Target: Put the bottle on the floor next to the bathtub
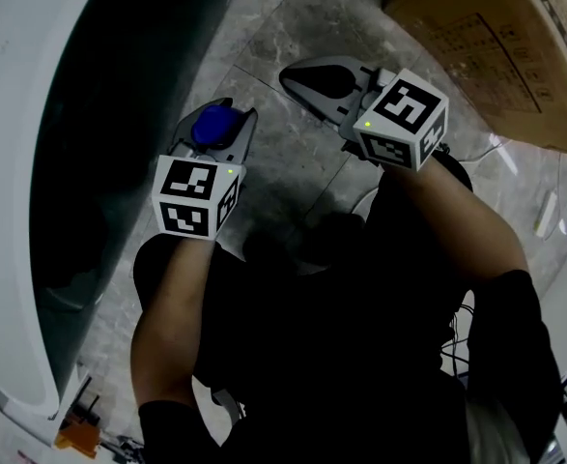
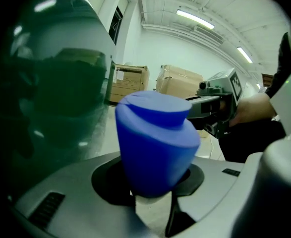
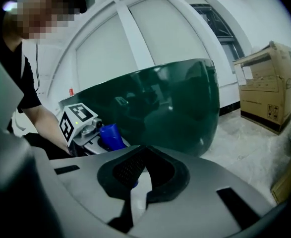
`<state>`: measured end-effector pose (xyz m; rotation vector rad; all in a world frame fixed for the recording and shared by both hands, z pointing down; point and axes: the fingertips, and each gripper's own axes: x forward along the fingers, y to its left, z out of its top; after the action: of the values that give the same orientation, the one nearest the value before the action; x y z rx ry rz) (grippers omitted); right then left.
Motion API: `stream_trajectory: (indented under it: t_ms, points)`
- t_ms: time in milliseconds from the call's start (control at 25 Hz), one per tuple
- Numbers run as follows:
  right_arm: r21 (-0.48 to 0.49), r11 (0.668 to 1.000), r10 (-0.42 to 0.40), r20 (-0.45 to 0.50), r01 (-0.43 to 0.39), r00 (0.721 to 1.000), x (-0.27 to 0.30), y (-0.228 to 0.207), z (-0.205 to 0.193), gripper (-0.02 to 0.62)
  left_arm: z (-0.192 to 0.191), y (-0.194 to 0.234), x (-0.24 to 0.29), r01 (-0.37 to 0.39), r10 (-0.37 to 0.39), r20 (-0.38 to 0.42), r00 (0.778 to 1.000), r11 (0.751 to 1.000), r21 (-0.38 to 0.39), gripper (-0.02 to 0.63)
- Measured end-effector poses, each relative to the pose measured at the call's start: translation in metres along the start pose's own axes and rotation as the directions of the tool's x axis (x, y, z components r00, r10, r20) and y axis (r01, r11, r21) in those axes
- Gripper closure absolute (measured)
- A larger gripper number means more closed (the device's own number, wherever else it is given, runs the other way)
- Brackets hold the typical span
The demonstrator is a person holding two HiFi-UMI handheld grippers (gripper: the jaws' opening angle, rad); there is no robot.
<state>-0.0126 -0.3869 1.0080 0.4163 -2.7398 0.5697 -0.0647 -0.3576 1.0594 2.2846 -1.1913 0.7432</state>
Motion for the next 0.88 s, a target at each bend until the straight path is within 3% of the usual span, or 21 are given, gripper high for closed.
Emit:
stream_trajectory:
  t_ms: [120,240,520,640,800,880]
  points:
    - [0.018,1.000,-0.007,0.027,0.007,1.000,0.000,0.002,0.010,0.568,-0.005,-0.001,0.007,0.012,-0.011,-0.012,1.000,0.999,0.045,0.448]
    - [-0.027,1.000,0.007,0.068,-0.006,0.998,0.000,0.005,0.029,0.568,-0.007,-0.003,0.022,0.033,-0.033,-0.013,0.999,0.998,0.060,0.448]
    - [-0.053,0.998,0.027,0.081,-0.022,0.996,-0.006,0.009,0.038,0.568,-0.028,0.016,0.065,-0.002,0.003,-0.035,0.999,1.000,0.021,0.448]
    - [-0.051,0.998,0.027,0.064,-0.023,0.998,-0.005,0.011,0.032,0.568,-0.047,0.018,0.081,-0.001,0.003,-0.065,0.998,1.000,0.030,0.448]
    - [-0.033,0.999,0.039,0.024,-0.038,0.999,-0.008,0.010,0.014,0.568,-0.065,0.009,0.098,0.039,-0.040,-0.056,0.998,0.999,-0.029,0.448]
    - [-0.032,0.999,0.042,0.003,-0.042,0.999,-0.012,0.006,0.005,0.568,-0.070,0.002,0.108,0.055,-0.055,-0.061,0.997,0.998,-0.005,0.448]
